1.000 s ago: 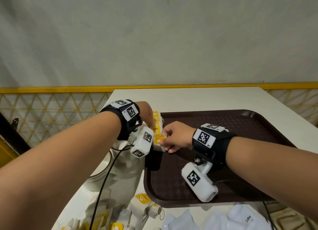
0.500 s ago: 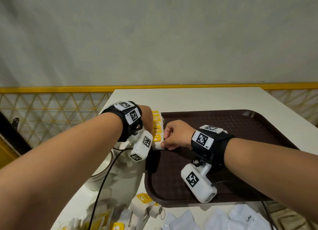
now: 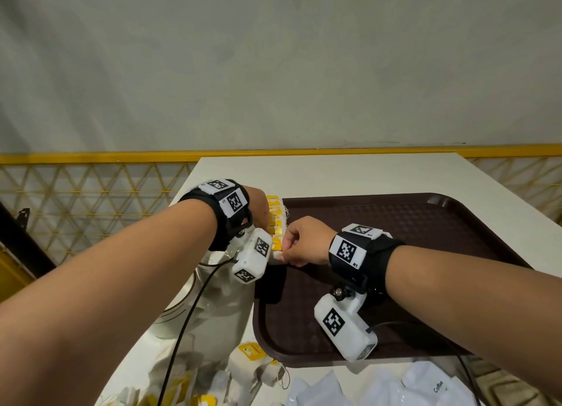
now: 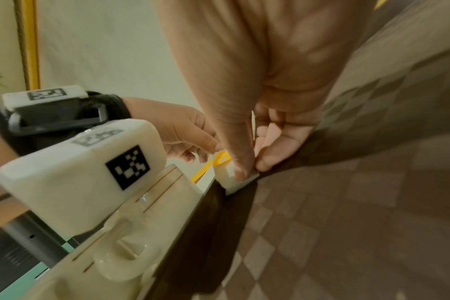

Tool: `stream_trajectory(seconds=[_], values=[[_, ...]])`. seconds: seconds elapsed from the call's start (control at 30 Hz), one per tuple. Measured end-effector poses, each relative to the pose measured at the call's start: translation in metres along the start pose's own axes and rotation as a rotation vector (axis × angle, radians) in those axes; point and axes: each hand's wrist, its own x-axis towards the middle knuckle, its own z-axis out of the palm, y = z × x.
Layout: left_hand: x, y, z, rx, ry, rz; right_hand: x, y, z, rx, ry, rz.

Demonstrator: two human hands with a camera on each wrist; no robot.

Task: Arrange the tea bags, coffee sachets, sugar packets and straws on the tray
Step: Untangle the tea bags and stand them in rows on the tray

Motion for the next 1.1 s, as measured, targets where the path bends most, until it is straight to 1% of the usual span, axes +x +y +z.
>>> stream_trajectory(seconds=[0.13, 0.23, 0.4, 0.53, 0.63, 0.7, 0.77, 0.83, 0.9, 1.03, 1.1], values=[[-0.003, 0.0, -0.002, -0.007, 0.02, -0.011, 0.001, -0.002, 0.001, 0.013, 0.002, 0.009], [-0.003, 0.0, -0.001, 0.002, 0.006, -0.016, 0.0, -0.003, 0.002, 0.007, 0.008, 0.02], [-0.003, -0.008, -0.008, -0.117, 0.02, -0.047, -0.001, -0.003, 0.0, 0.062, 0.001, 0.055], [-0.006, -0.01, -0.01, -0.136, -0.03, -0.049, -0.001, -0.003, 0.0, 0.064, 0.004, 0.061], [-0.008, -0.008, -0.008, -0.088, -0.08, -0.003, -0.002, -0.005, 0.003, 0.052, 0.013, 0.054], [-0.008, -0.007, -0.008, -0.114, -0.104, 0.042, -0.003, -0.006, 0.002, 0.06, 0.004, 0.062], [-0.008, -0.007, -0.008, -0.137, -0.089, 0.064, -0.003, -0.006, -0.001, 0.103, -0.007, 0.086], [-0.006, -0.006, -0.007, -0.137, -0.052, 0.056, -0.005, -0.007, -0.005, 0.158, -0.018, 0.114], [-0.003, -0.005, -0.004, -0.128, -0.031, 0.043, -0.005, -0.007, -0.008, 0.179, 0.007, 0.136], [0.002, -0.003, 0.001, -0.06, -0.013, 0.01, -0.002, -0.007, -0.005, 0.275, 0.14, 0.144], [0.003, -0.003, 0.002, -0.022, -0.004, -0.001, 0.001, -0.009, 0.001, 0.279, 0.137, 0.134]])
